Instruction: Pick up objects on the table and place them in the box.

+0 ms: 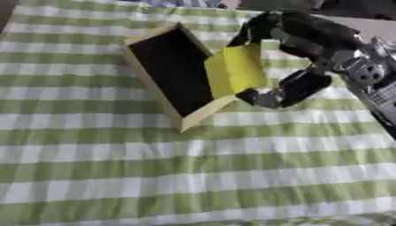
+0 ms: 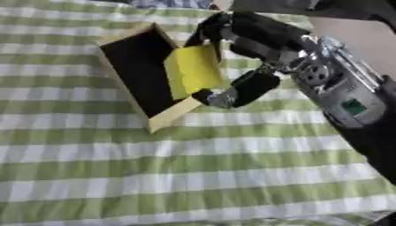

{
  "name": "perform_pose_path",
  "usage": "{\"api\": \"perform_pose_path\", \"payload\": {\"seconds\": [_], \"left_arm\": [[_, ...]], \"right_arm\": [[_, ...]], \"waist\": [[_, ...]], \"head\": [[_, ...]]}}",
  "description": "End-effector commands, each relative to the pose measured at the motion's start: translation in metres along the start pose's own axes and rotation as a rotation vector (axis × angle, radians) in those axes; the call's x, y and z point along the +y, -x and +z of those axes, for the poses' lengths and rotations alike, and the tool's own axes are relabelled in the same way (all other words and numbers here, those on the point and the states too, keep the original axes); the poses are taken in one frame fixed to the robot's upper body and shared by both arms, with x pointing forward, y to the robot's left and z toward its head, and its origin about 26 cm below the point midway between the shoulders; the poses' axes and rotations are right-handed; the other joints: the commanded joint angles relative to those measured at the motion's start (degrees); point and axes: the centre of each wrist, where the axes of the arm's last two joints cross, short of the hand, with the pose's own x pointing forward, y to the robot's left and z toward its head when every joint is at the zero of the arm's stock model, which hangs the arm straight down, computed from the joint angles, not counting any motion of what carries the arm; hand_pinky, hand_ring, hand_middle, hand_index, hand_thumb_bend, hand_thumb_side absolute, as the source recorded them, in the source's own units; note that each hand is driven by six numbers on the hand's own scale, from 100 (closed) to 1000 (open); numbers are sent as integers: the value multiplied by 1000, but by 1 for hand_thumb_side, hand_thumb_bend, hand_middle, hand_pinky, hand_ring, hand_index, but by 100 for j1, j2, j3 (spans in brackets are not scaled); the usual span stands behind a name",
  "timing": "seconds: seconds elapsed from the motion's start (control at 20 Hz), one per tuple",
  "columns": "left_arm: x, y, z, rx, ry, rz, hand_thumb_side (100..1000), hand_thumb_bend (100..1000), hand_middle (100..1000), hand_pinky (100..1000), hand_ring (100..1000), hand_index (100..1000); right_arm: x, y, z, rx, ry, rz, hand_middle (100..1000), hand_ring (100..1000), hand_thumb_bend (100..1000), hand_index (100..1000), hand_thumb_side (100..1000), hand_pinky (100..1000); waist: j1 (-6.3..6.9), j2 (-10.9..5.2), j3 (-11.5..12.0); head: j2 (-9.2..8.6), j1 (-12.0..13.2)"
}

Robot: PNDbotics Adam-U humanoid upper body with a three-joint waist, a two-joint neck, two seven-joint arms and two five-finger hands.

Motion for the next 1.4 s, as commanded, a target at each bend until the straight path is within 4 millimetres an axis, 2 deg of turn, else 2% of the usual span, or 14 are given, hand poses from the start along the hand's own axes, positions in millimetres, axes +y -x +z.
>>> {"api": "perform_pose_path", "payload": {"seconds": [0.05, 0.3, 0.6, 0.75, 1.05, 1.4], "left_arm": [[0, -7, -7, -32, 10, 16, 1000, 829, 632, 643, 706, 778], [-3, -9, -11, -42, 20, 32, 1000, 828, 632, 642, 706, 778], [-5, -11, -13, -52, 28, 48, 1000, 825, 633, 642, 706, 777], [-7, -12, -15, -57, 31, 56, 1000, 824, 633, 642, 707, 776], [-8, -13, -16, -61, 26, 68, 1000, 821, 634, 642, 707, 777], [-9, -13, -17, -63, 20, 77, 1000, 820, 634, 642, 707, 776]], "right_arm": [[-21, -5, -2, 28, 4, 32, 521, 493, 100, 644, 358, 658], [-33, -12, -15, 74, -24, -2, 527, 502, 100, 647, 367, 673], [-36, 7, -43, 135, -84, -24, 528, 505, 100, 649, 365, 677], [-30, 21, -55, 160, -95, -35, 525, 501, 100, 645, 367, 678], [-22, 26, -73, 142, -112, -34, 523, 498, 100, 643, 363, 675], [1, 50, -85, 209, -168, -51, 524, 500, 100, 644, 367, 675]], "waist": [[45, -65, 23], [22, -31, 112], [-29, -13, 178], [-53, 8, 211], [-89, 40, 254], [-87, 71, 311]], "head": [[-84, -50], [-69, -147], [-30, -213], [-58, -255], [-89, -277], [-109, -341]]}}
